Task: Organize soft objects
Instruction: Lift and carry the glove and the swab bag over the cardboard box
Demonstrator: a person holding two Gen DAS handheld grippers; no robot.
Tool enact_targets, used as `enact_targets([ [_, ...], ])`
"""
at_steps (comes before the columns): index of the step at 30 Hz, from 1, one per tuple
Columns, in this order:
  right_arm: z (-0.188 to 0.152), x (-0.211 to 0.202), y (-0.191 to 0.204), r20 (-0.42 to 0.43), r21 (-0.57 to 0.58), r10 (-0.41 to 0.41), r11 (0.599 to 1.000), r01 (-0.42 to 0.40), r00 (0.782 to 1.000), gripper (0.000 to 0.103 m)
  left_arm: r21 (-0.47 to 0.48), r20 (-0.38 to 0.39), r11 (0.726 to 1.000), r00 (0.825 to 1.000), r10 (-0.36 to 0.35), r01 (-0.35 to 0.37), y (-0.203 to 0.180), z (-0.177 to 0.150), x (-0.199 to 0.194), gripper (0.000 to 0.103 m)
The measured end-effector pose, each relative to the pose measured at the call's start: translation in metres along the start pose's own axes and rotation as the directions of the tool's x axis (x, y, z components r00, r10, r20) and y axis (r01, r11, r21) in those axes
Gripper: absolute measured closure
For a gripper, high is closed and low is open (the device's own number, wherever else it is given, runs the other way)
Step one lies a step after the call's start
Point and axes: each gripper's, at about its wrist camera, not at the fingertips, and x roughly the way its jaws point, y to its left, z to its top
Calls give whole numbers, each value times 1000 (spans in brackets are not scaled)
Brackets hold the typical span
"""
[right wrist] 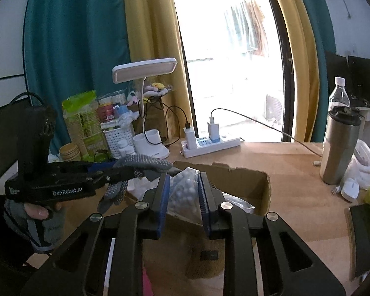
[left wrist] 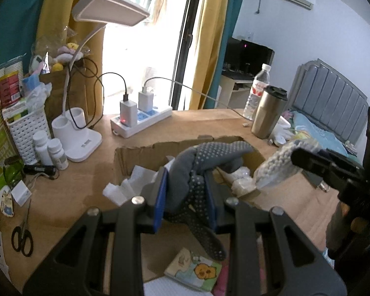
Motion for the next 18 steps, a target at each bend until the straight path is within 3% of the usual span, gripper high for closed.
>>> enact_targets([
  [18, 5, 43, -13, -62, 9, -15, 1000, 15, 998, 78, -19, -75, 999, 997, -35, 34, 16, -1, 45, 74],
])
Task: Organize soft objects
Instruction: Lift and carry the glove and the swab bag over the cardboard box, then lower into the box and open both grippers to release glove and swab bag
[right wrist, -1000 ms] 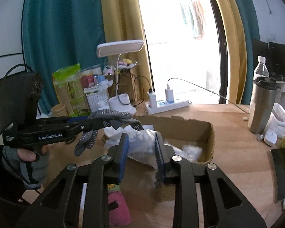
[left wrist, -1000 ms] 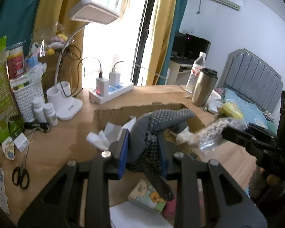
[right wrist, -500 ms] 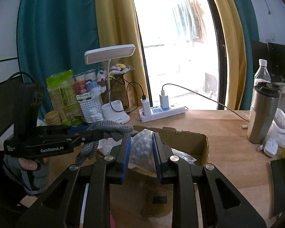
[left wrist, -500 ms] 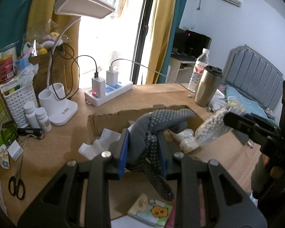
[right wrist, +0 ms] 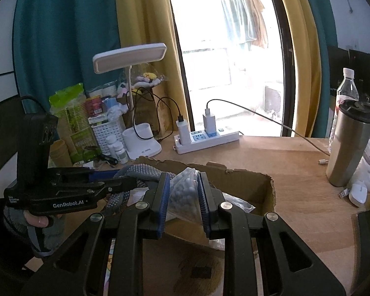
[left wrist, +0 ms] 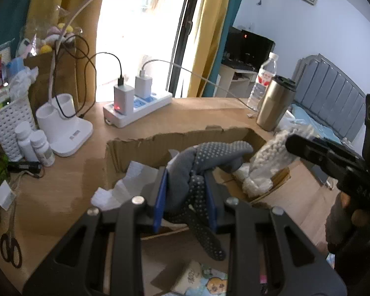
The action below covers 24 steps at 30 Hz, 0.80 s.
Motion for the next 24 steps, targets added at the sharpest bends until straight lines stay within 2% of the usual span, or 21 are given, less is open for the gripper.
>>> enact_targets([
  [8, -5, 32, -3, -65, -1, 0, 1000, 0, 998, 78, -12, -30, 1000, 1000, -4, 4, 11, 0, 22, 74],
  [16, 0, 55, 0, -85, -26, -6, 1000, 4, 996, 80, 2, -59, 1000, 998, 0, 0, 15, 2, 41, 73],
  [24, -19, 72, -2, -153, 3, 11, 1000, -10, 988, 80, 21, -95, 1000, 995, 5, -3, 16, -3, 52, 72],
])
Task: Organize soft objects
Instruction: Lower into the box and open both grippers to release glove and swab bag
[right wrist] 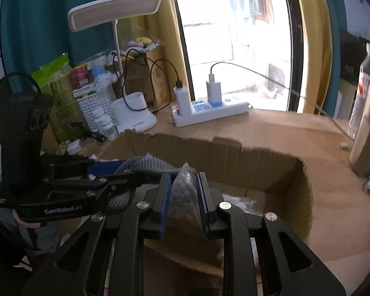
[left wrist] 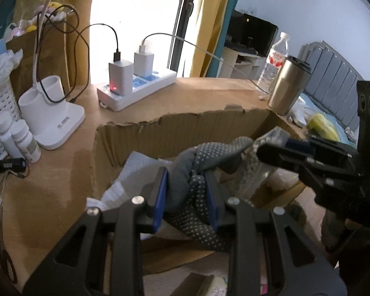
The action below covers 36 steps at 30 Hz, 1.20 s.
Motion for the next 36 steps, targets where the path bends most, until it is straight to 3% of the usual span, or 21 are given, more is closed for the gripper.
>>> enact_targets([
  [12, -19, -2, 11, -42, -8, 19, 1000, -20, 999, 79, 11, -19, 1000, 1000, 20, -20, -6, 0, -1, 67],
  [16, -21, -1, 12, -55, 6, 26, 1000, -25, 998, 74, 3, -2, 1000, 1000, 13, -13, -7, 1, -8, 49],
  [27, -26, -10, 16, -52, 32, 28, 999, -26, 998, 47, 10, 18, 1000, 1000, 18, -18, -11, -1, -22, 48],
  [36, -30, -25, 17, -29, 48, 2, 999, -1, 1000, 45, 24, 37, 1000, 999, 12, -13, -19, -6, -37, 48],
])
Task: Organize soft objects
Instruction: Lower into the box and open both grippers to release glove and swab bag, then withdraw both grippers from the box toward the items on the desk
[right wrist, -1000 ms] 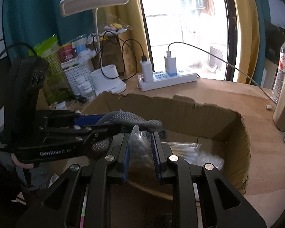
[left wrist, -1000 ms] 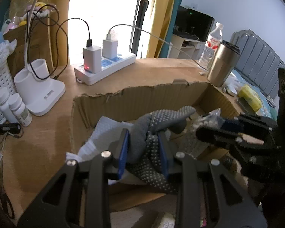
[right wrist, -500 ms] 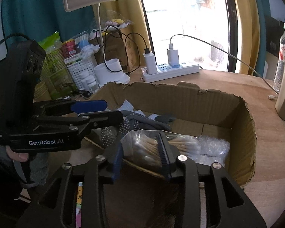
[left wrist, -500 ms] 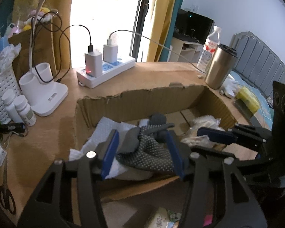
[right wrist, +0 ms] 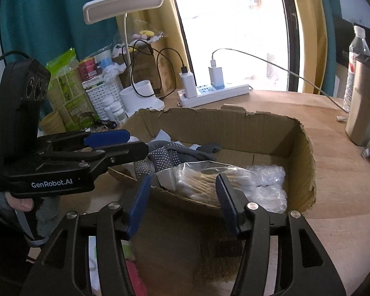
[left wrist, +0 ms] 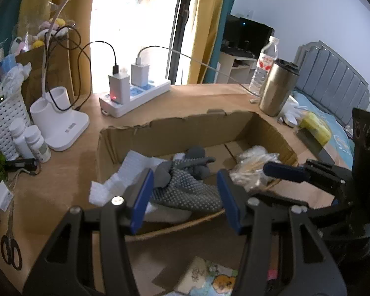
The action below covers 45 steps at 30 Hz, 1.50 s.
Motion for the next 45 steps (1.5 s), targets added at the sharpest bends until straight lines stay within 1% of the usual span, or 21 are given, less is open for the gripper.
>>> enact_targets([
  [9, -3, -15, 3, 24, 9, -19, 1000, 19, 1000, 45, -3, 17, 1000, 1000, -3, 3, -3, -9, -16, 48],
  [13, -6, -21, 6, 31, 12, -24, 1000, 24, 999, 45, -15, 24, 1000, 1000, -13, 14, -3, -14, -21, 48],
  [25, -12, -31, 14, 38, 19, -59, 998, 58, 998, 44, -12, 37, 999, 999, -35, 36, -9, -30, -39, 47],
  [35, -26, -43, 15, 39, 30, -76, 997, 75, 996, 41, -19, 30, 999, 999, -38, 39, -14, -47, -48, 47],
  [45, -41, -52, 12, 24, 35, -88, 996, 87, 996, 40, -33, 12, 998, 999, -46, 47, -23, -62, -46, 46],
])
